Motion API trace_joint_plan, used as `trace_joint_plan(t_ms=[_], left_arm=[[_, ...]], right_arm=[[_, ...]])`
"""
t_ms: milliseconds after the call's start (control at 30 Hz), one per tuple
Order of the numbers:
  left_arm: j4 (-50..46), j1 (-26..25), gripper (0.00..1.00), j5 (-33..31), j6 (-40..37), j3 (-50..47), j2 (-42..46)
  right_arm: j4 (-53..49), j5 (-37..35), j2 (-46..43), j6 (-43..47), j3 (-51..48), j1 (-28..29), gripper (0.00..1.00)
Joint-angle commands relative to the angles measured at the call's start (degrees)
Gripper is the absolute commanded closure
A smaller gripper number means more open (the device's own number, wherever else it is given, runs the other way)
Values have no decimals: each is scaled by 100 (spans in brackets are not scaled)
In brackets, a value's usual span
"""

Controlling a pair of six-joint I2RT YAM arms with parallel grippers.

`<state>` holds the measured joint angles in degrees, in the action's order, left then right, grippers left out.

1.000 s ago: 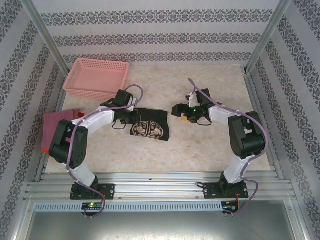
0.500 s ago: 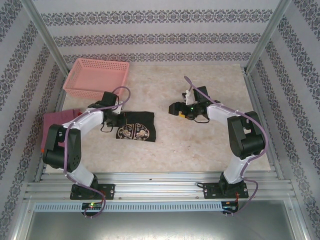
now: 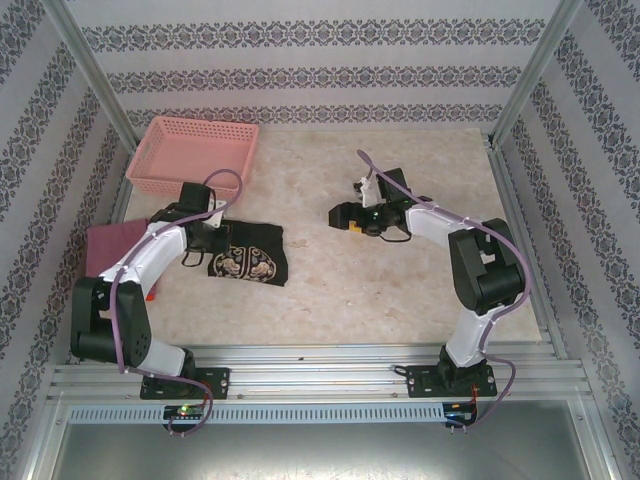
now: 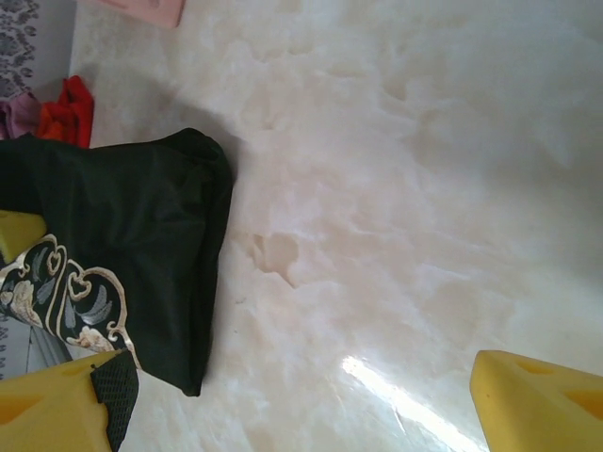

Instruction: Fold and stack the t-shirts

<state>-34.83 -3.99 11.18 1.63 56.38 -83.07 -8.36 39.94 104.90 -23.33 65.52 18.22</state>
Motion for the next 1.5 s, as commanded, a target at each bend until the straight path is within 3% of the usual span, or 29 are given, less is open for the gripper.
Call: trace_joint_plan(t_ms=[0, 200, 500, 833, 1467], left_arm=[[-683, 277, 100, -611, -661, 165, 234], [-1025, 662, 100, -1116, -1442, 320, 490], [-1282, 1167, 100, -1443, -1961, 426, 762], [-1509, 1852, 100, -1773, -2749, 950, 841], [-1908, 2699, 100, -1839, -3738, 1661, 897]], right_arm=[[-118, 219, 133, 246, 300, 110, 9], [-364, 411, 327, 336, 710, 319, 9], [-262, 630, 478, 576, 1090, 901, 8], [80, 990, 147, 1444, 1143, 1563, 5], [-779, 1014, 398, 1972, 1655, 1724, 3]])
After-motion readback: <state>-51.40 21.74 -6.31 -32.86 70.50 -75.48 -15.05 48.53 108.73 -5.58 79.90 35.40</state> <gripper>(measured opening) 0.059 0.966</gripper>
